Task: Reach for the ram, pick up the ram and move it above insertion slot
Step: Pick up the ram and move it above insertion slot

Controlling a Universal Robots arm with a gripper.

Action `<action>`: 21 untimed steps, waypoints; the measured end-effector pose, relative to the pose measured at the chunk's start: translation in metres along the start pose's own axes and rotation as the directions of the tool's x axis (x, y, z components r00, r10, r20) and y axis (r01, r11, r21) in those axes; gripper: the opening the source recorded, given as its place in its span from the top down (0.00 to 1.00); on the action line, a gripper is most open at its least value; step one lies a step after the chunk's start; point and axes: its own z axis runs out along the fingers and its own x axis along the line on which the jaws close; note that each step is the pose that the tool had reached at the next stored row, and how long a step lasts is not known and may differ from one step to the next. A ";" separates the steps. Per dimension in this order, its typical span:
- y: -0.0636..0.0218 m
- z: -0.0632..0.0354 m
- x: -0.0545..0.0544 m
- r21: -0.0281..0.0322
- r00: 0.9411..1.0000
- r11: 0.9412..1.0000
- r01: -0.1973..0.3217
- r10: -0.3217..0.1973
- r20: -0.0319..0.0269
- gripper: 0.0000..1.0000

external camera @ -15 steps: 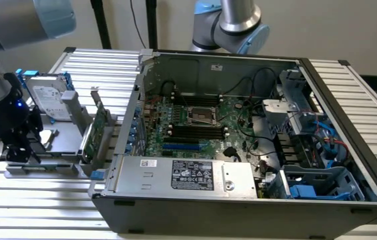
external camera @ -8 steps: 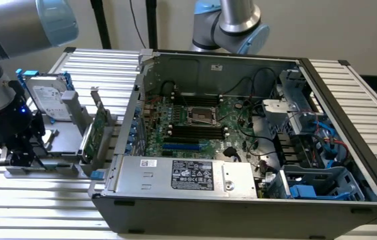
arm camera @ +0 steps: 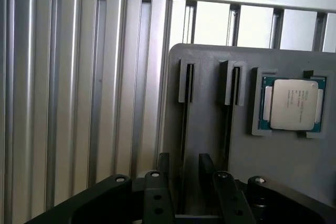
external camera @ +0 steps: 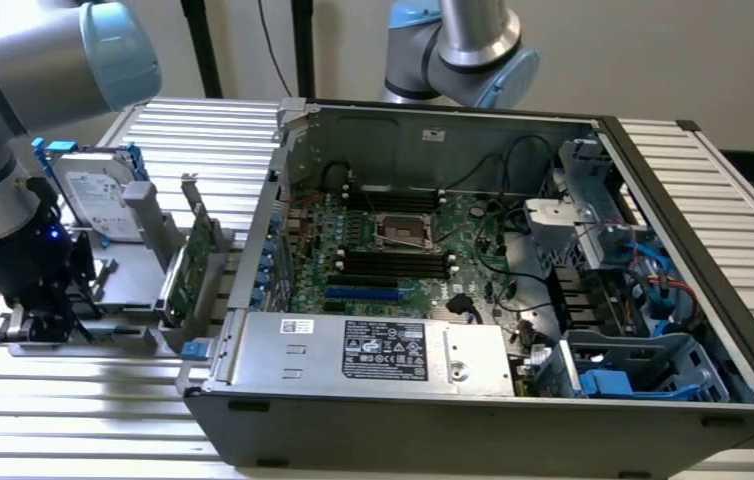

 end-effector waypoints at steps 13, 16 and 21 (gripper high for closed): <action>0.0000 0.0073 0.000 0.000 1.000 1.000 0.000 0.000 0.000 0.78; 0.0000 0.0073 0.000 0.000 1.000 1.000 0.000 0.000 0.000 0.87; -0.0003 0.0071 0.000 -0.002 1.000 1.000 -0.002 0.002 0.000 0.87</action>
